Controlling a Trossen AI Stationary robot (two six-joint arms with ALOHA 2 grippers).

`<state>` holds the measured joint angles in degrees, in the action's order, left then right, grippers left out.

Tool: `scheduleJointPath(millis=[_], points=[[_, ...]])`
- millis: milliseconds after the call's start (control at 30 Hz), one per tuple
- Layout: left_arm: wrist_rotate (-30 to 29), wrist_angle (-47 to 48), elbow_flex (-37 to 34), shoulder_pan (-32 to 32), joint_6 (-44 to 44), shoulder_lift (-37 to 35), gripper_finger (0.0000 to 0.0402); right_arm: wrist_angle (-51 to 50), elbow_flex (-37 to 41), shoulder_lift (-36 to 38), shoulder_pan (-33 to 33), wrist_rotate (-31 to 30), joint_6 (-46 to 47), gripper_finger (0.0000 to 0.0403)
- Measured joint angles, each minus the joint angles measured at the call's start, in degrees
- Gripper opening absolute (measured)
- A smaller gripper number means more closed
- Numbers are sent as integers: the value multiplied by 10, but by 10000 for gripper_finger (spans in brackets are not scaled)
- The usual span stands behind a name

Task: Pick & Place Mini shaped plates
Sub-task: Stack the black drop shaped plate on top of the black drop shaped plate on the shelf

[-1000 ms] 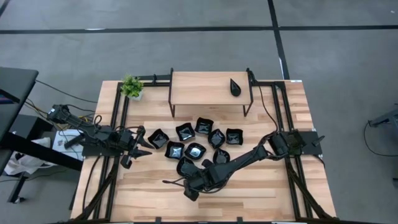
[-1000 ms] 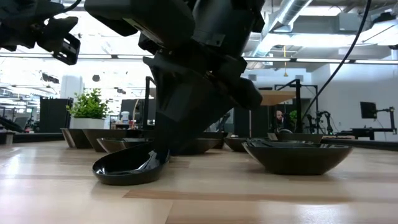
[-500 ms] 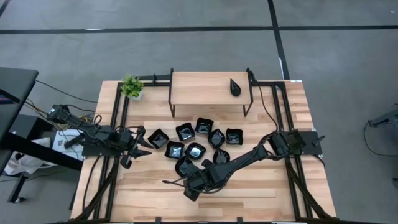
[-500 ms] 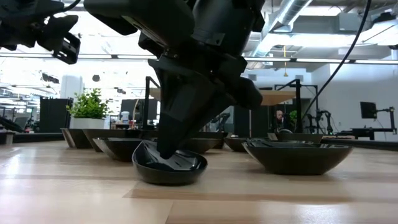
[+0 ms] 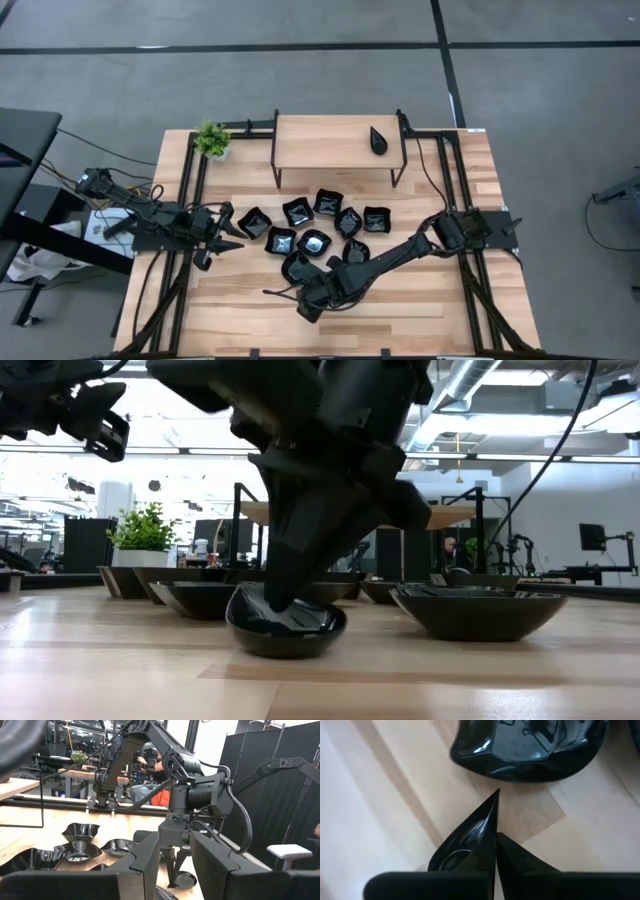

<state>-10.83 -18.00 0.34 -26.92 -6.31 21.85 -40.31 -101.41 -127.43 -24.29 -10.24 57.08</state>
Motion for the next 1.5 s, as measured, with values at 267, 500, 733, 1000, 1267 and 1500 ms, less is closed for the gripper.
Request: scheduleJointPath(millis=[267, 500, 733, 1000, 1267, 1500], points=[[0, -1, 0, 0, 0, 0, 112, -50, -27, 8, -8, -2, 0, 2], [0, -1, 0, 0, 0, 0, 112, -135, -81, 10, -14, -21, -12, 1], [0, -2, 0, 0, 0, 0, 112, -173, -96, 53, -13, -50, -46, 1], [0, -4, 0, 0, 0, 0, 112, -206, -95, 115, -11, -79, -111, 1], [0, -5, 0, 0, 0, 0, 112, -289, -95, 192, 5, -99, -139, 1], [0, -5, 0, 0, 0, 0, 112, -361, -95, 264, 39, -137, -174, 1]])
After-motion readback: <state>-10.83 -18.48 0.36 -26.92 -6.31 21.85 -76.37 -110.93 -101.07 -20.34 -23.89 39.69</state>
